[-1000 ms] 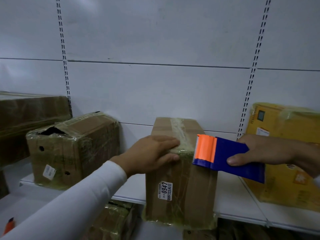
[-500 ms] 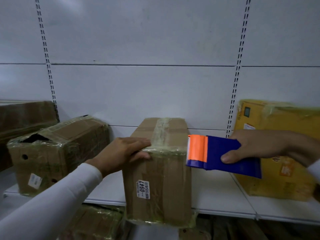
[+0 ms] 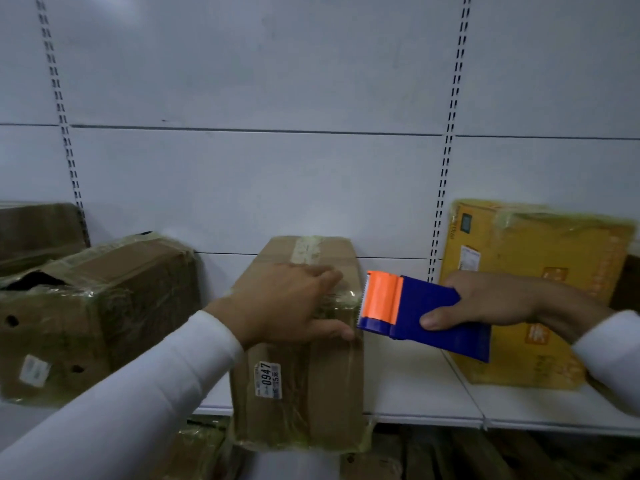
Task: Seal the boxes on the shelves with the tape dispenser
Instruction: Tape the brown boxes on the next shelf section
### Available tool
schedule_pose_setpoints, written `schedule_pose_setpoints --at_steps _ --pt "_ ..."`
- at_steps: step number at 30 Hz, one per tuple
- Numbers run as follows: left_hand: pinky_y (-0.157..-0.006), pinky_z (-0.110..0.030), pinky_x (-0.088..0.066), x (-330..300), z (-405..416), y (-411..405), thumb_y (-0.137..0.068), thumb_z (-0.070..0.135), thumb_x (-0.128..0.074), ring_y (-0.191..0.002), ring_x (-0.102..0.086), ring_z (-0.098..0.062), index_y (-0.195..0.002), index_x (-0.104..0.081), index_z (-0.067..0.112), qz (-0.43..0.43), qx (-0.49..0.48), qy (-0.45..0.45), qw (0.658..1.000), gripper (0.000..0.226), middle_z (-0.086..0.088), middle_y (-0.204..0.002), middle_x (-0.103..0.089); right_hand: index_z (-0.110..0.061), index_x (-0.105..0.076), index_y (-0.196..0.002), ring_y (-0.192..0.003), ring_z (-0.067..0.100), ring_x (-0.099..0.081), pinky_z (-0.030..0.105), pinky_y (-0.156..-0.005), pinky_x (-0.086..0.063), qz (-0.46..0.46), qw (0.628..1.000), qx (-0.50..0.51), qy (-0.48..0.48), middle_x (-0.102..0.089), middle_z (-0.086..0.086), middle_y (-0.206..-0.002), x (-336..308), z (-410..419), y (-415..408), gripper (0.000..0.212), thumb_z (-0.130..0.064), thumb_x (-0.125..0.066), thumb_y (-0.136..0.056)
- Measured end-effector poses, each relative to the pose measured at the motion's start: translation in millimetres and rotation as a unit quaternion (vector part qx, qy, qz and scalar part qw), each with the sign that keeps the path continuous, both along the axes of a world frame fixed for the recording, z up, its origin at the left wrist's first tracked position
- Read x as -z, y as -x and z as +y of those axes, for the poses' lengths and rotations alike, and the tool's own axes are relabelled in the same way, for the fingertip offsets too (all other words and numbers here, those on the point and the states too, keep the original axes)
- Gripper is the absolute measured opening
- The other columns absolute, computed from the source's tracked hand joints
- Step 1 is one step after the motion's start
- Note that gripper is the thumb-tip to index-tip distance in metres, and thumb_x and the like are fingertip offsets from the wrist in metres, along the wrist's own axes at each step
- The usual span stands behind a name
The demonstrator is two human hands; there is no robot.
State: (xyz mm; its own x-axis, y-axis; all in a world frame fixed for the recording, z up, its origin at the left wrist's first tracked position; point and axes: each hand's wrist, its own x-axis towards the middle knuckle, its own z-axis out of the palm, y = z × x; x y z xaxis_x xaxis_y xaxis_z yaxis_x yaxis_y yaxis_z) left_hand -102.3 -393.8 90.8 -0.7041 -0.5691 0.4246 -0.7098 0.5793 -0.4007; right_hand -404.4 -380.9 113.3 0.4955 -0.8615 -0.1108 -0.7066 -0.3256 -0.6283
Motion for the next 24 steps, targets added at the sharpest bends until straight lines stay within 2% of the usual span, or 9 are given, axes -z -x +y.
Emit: schedule_pose_setpoints --at_steps 2,4,7,12,16,20,22,24 --pt "-0.084 -0.035 -0.047 1.3 -2.9 9.1 -0.08 0.08 -0.031 -0.107 -0.06 -0.021 -0.129 -0.042 0.03 -0.014 0.022 -0.053 0.998 0.071 0.008 -0.131 -0.054 -0.014 -0.069 -0.096 -0.08 0.019 -0.073 0.021 -0.065 -0.053 -0.003 1.0 -0.004 -0.006 -0.075 0.004 -0.091 2.0 0.0 -1.7 0.054 -0.061 -0.071 -0.07" --pt "-0.089 -0.033 -0.046 5.3 -7.3 3.8 -0.087 0.071 -0.034 -0.114 -0.057 -0.021 -0.134 -0.042 0.029 0.005 0.042 -0.064 0.997 0.063 0.01 -0.138 -0.05 -0.012 -0.068 -0.098 -0.083 0.02 -0.073 0.023 -0.068 -0.053 0.0 1.0 -0.012 -0.017 -0.075 0.005 -0.093 5.0 0.9 -2.3 0.053 -0.059 -0.07 -0.073" --pt "-0.095 -0.029 -0.045 11.4 -11.1 -5.0 -0.089 0.067 -0.036 -0.121 -0.055 -0.02 -0.139 -0.045 0.027 0.036 0.073 -0.061 0.995 0.064 0.009 -0.144 -0.047 -0.01 -0.067 -0.1 -0.082 0.018 -0.072 0.024 -0.069 -0.053 0.014 0.999 -0.018 -0.03 -0.075 0.005 -0.093 5.2 4.2 1.6 0.055 -0.058 -0.07 -0.074" --pt "-0.095 -0.027 -0.045 10.8 -13.6 -7.5 -0.088 0.07 -0.034 -0.119 -0.057 -0.019 -0.137 -0.048 0.026 0.041 0.089 -0.064 0.993 0.068 0.006 -0.139 -0.053 -0.013 -0.067 -0.093 -0.075 0.017 -0.07 0.023 -0.064 -0.051 0.069 0.997 0.001 -0.028 -0.074 0.003 -0.084 -12.3 19.1 39.6 0.056 -0.065 -0.069 -0.072" --pt "-0.082 -0.033 -0.051 10.9 -6.2 4.9 -0.085 0.075 -0.022 -0.104 -0.063 -0.021 -0.124 -0.054 0.027 0.051 0.073 -0.035 0.995 0.069 0.006 -0.125 -0.063 -0.014 -0.068 -0.089 -0.07 0.017 -0.07 0.023 -0.062 -0.049 0.101 0.994 0.046 -0.001 -0.074 0.005 -0.08 -9.7 21.8 37.3 0.053 -0.065 -0.068 -0.078" --pt "-0.073 -0.035 -0.047 18.1 -4.5 19.0 -0.077 0.082 -0.013 -0.09 -0.063 -0.021 -0.105 -0.056 0.025 0.054 0.008 -0.018 0.998 0.076 0.004 -0.102 -0.067 -0.008 -0.067 -0.089 -0.059 0.012 -0.063 0.026 -0.058 -0.044 0.154 0.984 0.074 0.053 -0.068 0.002 -0.069 3.8 10.5 -4.1 0.064 -0.07 -0.064 -0.075" --pt "-0.071 -0.036 -0.047 20.3 -4.5 20.8 -0.078 0.082 -0.018 -0.087 -0.063 -0.022 -0.1 -0.056 0.024 0.065 0.015 -0.026 0.997 0.072 0.003 -0.098 -0.066 -0.015 -0.062 -0.076 -0.052 0.01 -0.057 0.025 -0.05 -0.04 0.217 0.964 0.104 0.112 -0.062 -0.003 -0.061 12.8 3.5 -20.8 0.06 -0.075 -0.063 -0.075" --pt "-0.076 -0.036 -0.049 20.0 -3.2 15.4 -0.079 0.081 -0.02 -0.094 -0.064 -0.023 -0.106 -0.059 0.024 0.072 0.023 -0.03 0.997 0.074 0.003 -0.108 -0.067 -0.023 -0.049 -0.068 -0.05 0.01 -0.052 0.025 -0.045 -0.034 0.346 0.9 0.144 0.222 -0.054 -0.006 -0.059 23.5 -1.9 -28.2 0.055 -0.076 -0.059 -0.076"
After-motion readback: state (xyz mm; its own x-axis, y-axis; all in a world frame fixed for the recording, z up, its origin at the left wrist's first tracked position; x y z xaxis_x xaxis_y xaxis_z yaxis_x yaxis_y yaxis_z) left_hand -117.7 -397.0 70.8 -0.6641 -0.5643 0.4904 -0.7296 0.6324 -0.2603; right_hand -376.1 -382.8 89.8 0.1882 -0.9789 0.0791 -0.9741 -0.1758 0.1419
